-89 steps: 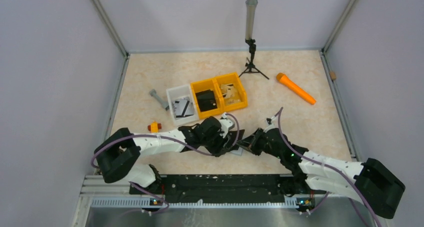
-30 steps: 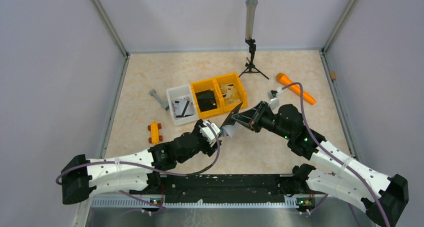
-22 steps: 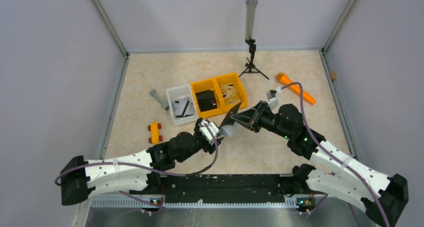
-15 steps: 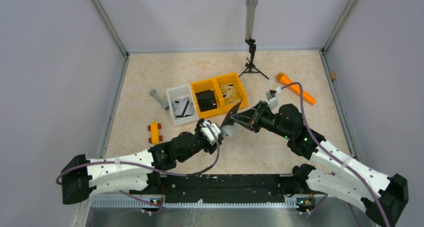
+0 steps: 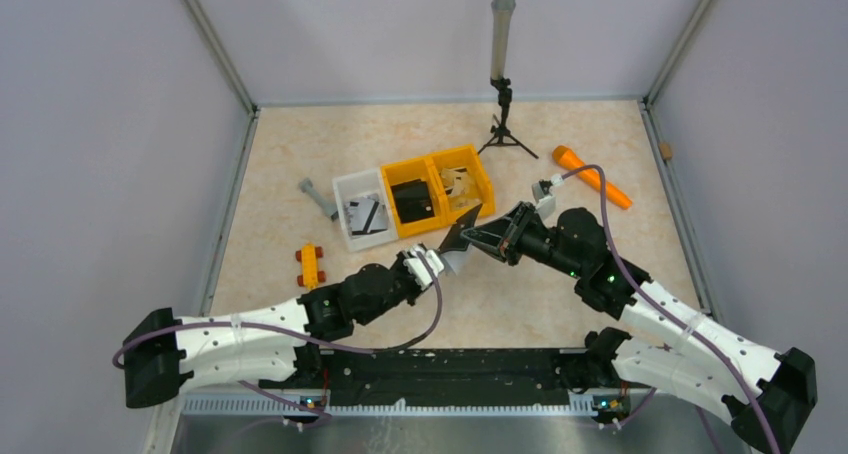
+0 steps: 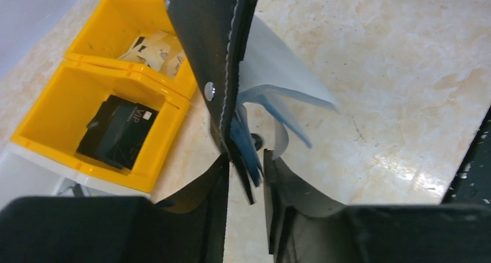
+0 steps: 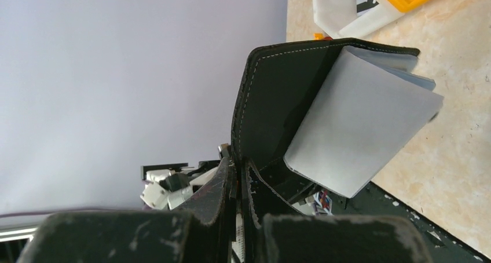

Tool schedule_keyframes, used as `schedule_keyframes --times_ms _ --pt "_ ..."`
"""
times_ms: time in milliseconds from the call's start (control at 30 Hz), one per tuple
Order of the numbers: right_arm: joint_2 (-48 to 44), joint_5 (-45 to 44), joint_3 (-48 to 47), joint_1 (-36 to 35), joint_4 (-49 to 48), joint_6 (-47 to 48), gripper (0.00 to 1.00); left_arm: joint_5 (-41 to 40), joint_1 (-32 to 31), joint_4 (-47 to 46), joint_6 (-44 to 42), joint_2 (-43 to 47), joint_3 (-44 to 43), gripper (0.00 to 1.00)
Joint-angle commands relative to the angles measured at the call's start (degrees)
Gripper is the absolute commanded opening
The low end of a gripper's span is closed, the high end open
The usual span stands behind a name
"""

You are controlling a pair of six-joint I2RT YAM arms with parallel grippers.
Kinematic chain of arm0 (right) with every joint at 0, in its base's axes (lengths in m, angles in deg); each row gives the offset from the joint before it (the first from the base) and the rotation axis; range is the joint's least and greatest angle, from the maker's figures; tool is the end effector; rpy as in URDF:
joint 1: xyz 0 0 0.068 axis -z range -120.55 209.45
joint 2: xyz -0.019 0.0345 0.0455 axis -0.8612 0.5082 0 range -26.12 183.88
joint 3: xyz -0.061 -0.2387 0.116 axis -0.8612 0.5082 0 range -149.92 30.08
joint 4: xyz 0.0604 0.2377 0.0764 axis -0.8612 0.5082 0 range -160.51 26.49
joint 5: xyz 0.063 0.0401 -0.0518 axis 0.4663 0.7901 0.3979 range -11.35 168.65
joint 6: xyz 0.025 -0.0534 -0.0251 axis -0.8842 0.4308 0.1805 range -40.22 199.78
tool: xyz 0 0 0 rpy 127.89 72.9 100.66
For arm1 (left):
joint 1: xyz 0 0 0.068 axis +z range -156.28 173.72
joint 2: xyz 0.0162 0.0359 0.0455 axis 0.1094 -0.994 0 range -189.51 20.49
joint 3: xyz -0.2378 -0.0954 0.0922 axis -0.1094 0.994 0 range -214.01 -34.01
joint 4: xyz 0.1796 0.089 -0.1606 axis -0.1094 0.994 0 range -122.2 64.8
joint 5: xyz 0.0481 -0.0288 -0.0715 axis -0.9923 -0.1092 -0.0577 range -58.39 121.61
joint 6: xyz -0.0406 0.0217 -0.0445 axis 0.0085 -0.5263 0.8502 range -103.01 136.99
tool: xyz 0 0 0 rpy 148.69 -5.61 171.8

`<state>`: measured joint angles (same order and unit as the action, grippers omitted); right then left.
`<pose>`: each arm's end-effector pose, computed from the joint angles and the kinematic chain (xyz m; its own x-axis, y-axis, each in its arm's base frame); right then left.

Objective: Take the credit cards out of the card holder
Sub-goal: Pick up the card holder from the center of the board.

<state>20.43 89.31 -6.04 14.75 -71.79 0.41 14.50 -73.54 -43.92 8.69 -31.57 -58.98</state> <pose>0.1407 0.1522 0.3007 -0.8279 0.5396 -0.1531 -0.0402 0.2151 0.9758 0.0970 -0.1936 0.2332 0.0101 0.3329 -0.9429 0.7786 0.5891 0.2163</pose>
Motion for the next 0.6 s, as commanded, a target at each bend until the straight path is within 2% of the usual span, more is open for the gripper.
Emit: schedule_keyframes --times_ms 0,133,300,333,400,467,500,567 --pt "-1.3 0.9 -3.5 0.6 -3.8 -0.8 0.0 3.0 -0.2 -0.5 -2.2 -0.3 -1.7 0.24" --pt "-1.4 0.3 -3.4 0.6 -3.4 -0.9 0.0 4.6 -0.2 2.8 -2.8 -1.4 -3.5 0.02" --pt "-1.5 -2.3 -3.2 0.7 -2.5 0.9 0.0 5.1 -0.2 7.3 -0.8 -3.2 -6.2 0.0" --pt "-1.4 -3.4 -3.2 0.7 -2.1 2.2 0.03 5.1 -0.2 7.9 0.9 -3.2 -6.7 0.0" --pt "-1.2 -6.1 -3.5 0.7 -0.6 8.8 0.27 5.4 -0.1 8.4 3.8 -2.7 -7.4 0.0" --pt "-1.2 -8.4 -3.8 0.7 0.9 16.6 0.47 5.1 0.3 10.0 7.5 -1.8 -8.5 0.0" --pt "-1.2 -9.5 -4.0 0.7 3.0 20.4 0.54 5.6 1.4 12.4 10.2 -1.4 -9.5 0.0" --pt "-1.8 -9.2 -3.6 0.7 3.3 29.9 0.6 10.2 4.9 16.7 15.0 -1.1 -11.8 0.0"
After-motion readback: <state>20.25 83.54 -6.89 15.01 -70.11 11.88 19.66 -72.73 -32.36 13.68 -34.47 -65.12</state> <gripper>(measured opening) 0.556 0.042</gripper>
